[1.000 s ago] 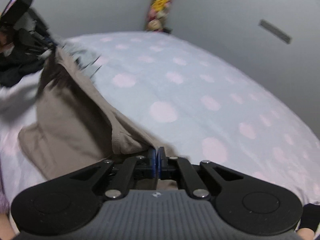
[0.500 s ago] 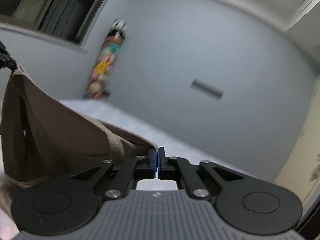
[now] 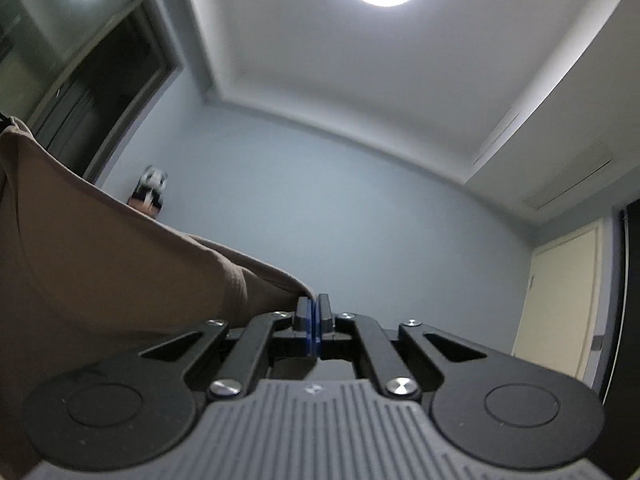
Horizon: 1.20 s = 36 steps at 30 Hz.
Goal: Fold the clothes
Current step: 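Raise the beige shirt high with both grippers and shake it out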
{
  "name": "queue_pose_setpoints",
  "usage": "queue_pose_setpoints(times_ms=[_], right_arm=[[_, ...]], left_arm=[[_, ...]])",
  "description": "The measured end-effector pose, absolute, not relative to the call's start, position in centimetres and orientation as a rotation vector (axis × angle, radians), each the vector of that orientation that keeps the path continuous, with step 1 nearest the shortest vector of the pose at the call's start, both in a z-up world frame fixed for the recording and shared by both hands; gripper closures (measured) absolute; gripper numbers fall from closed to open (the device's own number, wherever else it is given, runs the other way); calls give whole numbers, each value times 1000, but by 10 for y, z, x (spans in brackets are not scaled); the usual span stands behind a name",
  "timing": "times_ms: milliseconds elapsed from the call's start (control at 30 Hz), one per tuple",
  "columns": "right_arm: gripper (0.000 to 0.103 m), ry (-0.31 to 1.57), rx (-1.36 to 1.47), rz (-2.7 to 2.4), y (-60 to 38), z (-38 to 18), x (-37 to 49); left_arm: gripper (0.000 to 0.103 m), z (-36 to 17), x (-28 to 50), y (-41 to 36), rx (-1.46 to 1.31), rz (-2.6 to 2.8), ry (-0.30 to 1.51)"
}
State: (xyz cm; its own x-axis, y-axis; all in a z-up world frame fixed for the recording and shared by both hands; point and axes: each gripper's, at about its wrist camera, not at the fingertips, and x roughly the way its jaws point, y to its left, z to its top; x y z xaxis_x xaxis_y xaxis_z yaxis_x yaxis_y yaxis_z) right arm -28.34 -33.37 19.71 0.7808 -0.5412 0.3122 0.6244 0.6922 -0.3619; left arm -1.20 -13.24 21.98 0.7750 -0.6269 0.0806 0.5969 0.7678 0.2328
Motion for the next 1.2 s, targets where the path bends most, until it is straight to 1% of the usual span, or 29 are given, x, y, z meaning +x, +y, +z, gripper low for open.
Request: queue_pose_setpoints(times_ms=[267, 367, 433, 533, 733, 900, 967, 1033, 1200], right_arm=[[101, -353, -475, -662, -306, 229, -337], [101, -361, -464, -663, -309, 234, -335], [101, -324, -449, -656, -318, 228, -320], [101, -243, -416, -644, -334, 212, -291], [101, -34, -332, -625, -385, 170, -228], [101, 127, -309, -622, -419, 121, -163], [101, 186, -304, -622, -432, 99, -139], [101, 246, -302, -620, -445, 76, -113], [101, 383, -287, -608, -485, 27, -49]], left_arm=[[103, 253, -53, -114, 115, -665, -313], [103, 254, -45, -122, 126, -669, -297], [103, 250, -36, -130, 154, -668, -261], [103, 231, -12, -143, 190, -671, -154], [103, 176, 76, -188, 302, -636, 41], [103, 119, 151, -225, 357, -634, 220], [103, 88, 174, -252, 368, -628, 282], [103, 60, 198, -261, 367, -621, 345], [103, 11, 254, -288, 363, -595, 460]])
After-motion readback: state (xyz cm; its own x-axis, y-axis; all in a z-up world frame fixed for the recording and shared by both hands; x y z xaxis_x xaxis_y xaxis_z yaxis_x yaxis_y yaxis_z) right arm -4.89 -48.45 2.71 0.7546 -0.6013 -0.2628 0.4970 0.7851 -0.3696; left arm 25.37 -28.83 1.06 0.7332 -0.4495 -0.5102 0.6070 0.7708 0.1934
